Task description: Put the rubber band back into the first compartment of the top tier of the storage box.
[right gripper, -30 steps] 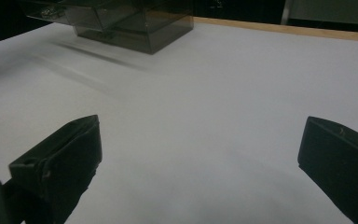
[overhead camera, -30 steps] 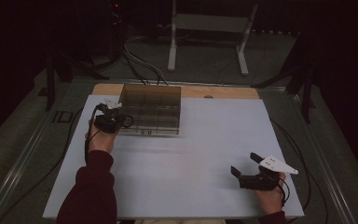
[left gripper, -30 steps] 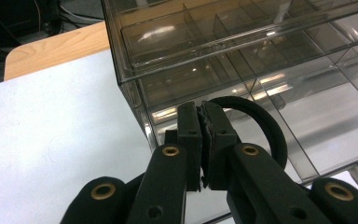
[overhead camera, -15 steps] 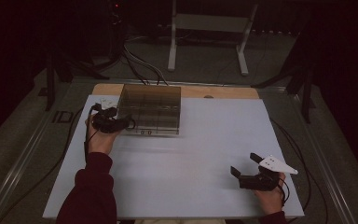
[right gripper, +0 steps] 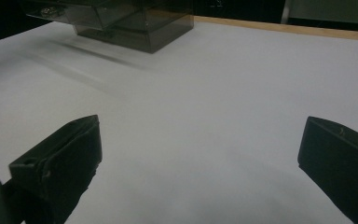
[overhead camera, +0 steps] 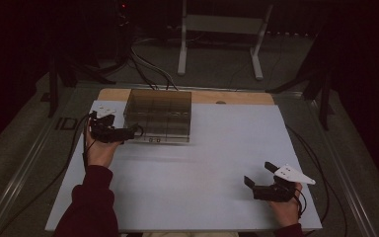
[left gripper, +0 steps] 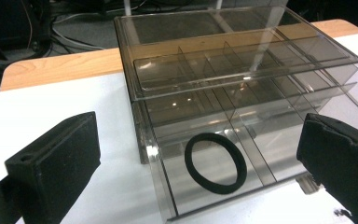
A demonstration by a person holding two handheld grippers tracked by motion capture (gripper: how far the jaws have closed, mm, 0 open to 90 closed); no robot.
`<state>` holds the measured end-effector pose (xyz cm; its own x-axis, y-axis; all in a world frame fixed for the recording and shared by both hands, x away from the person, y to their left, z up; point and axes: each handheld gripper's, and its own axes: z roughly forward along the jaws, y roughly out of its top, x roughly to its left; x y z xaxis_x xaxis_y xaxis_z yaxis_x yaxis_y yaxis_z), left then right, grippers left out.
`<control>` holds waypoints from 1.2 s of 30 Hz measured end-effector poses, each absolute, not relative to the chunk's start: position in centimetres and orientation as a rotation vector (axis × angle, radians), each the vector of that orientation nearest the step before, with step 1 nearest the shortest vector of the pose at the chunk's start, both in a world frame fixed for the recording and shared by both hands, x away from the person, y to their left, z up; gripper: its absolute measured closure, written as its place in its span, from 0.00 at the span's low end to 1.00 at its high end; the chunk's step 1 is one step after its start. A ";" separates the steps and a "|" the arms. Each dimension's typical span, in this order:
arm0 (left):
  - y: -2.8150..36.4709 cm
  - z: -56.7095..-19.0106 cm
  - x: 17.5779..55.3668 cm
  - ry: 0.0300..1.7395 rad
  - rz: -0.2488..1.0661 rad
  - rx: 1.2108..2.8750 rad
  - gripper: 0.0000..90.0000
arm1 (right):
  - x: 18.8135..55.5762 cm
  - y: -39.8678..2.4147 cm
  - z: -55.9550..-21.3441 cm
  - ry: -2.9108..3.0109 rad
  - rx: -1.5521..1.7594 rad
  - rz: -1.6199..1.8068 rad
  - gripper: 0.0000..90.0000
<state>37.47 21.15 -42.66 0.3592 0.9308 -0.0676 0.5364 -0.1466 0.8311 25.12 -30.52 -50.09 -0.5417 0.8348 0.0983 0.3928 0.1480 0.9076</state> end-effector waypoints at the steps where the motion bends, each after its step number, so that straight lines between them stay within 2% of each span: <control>1: 21.2 -42.7 37.3 1.285 0.617 1.808 0.00 | 25.1 -30.5 -50.1 2.000 1.170 1.371 0.00; 36: 23.2 -44.9 29.3 1.157 0.706 1.773 0.01 | 25.0 -30.5 -50.0 1.992 1.160 1.384 0.00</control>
<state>29.35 23.19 -44.93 0.4049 0.9143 -0.0039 0.4149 -0.1800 0.8919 25.04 -30.47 -50.02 -0.5454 0.8325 0.0973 0.3818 0.1434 0.9131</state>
